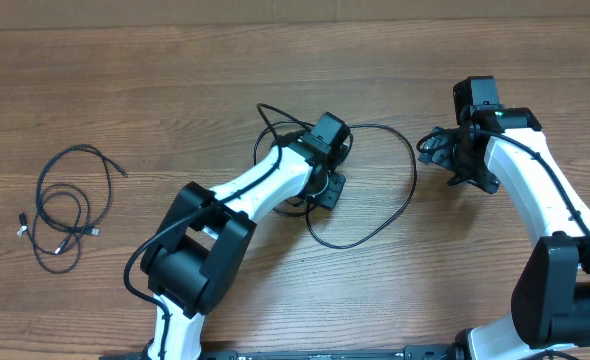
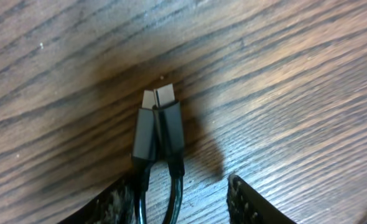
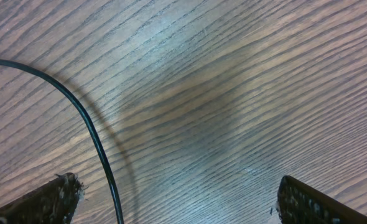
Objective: Untangle cables
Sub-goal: 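Lift the grasped cable up and pull it toward upper left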
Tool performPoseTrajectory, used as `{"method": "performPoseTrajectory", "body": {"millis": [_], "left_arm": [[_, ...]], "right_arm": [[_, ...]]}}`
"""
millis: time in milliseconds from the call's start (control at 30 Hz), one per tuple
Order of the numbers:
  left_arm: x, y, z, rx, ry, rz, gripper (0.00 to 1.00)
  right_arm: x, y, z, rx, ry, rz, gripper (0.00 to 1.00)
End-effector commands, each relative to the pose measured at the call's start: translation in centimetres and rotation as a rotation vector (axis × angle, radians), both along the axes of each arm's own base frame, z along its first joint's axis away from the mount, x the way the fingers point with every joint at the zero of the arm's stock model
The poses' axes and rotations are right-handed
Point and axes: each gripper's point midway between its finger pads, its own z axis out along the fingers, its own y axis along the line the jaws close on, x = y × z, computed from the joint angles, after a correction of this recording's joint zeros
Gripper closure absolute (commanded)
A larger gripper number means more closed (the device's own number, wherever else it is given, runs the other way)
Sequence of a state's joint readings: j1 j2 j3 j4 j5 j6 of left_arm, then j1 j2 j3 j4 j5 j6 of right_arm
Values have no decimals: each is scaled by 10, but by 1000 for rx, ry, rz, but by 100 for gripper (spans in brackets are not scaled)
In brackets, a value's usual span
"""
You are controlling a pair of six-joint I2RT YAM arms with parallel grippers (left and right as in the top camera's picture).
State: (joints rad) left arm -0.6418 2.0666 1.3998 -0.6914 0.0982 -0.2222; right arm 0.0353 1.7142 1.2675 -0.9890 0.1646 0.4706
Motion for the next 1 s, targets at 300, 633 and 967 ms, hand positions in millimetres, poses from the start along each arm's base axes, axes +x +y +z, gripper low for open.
{"method": "performPoseTrajectory", "body": {"millis": [300, 633, 967], "left_arm": [[-16, 37, 1, 201, 132, 6, 31], [-46, 54, -12, 267, 211, -210, 30], [-54, 60, -26, 274, 224, -222, 78]], "right_arm": [[-1, -2, -3, -15, 9, 0, 0], [-1, -2, -3, -15, 9, 0, 0], [-1, -2, -3, -15, 9, 0, 0]]}}
